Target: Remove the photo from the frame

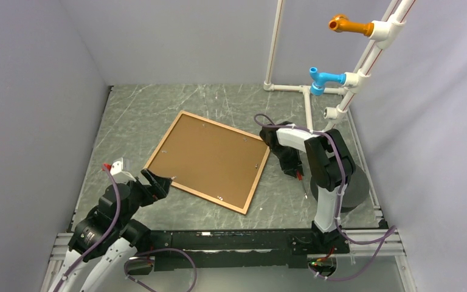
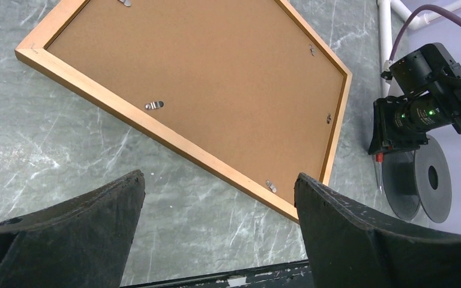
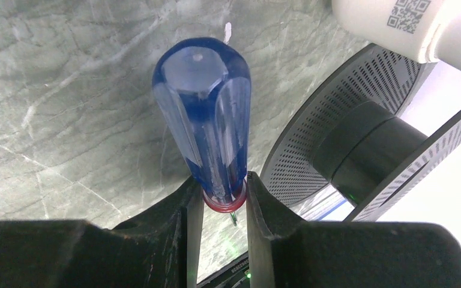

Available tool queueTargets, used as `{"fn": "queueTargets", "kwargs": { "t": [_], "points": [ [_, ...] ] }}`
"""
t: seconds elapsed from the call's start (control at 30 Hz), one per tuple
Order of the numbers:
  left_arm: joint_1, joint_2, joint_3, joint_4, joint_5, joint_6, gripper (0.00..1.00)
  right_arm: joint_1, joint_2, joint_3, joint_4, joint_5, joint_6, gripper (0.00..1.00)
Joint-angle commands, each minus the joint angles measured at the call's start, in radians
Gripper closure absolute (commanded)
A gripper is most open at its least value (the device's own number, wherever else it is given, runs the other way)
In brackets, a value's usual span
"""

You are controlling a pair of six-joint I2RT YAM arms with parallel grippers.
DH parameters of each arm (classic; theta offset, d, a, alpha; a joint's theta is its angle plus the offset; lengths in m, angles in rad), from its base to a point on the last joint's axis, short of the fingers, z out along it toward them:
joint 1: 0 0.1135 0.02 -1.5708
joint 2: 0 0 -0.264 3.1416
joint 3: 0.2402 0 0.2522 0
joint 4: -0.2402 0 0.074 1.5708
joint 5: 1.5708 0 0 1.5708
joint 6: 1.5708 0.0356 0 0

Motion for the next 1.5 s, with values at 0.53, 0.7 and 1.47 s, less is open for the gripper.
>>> {"fn": "queueTargets", "kwargs": {
  "t": [0.53, 0.7, 1.47],
  "points": [
    [-0.042, 0.027, -0.006, -0.023, -0.076, -0.051, 0.02, 0.011, -0.140, -0.069, 0.167, 0.012, -0.062, 0.45],
    [-0.041, 0.050, -0.004, -0.031, -0.087, -0.059, 0.02, 0.025, -0.206, -0.084, 0.166, 0.042, -0.064, 0.25],
    [-0.041, 0.309, -0.250, 0.414, 0.347, -0.246, 0.01, 0.880, -0.593, -0.415, 0.795, -0.136, -0.059, 0.27]
  ]
}}
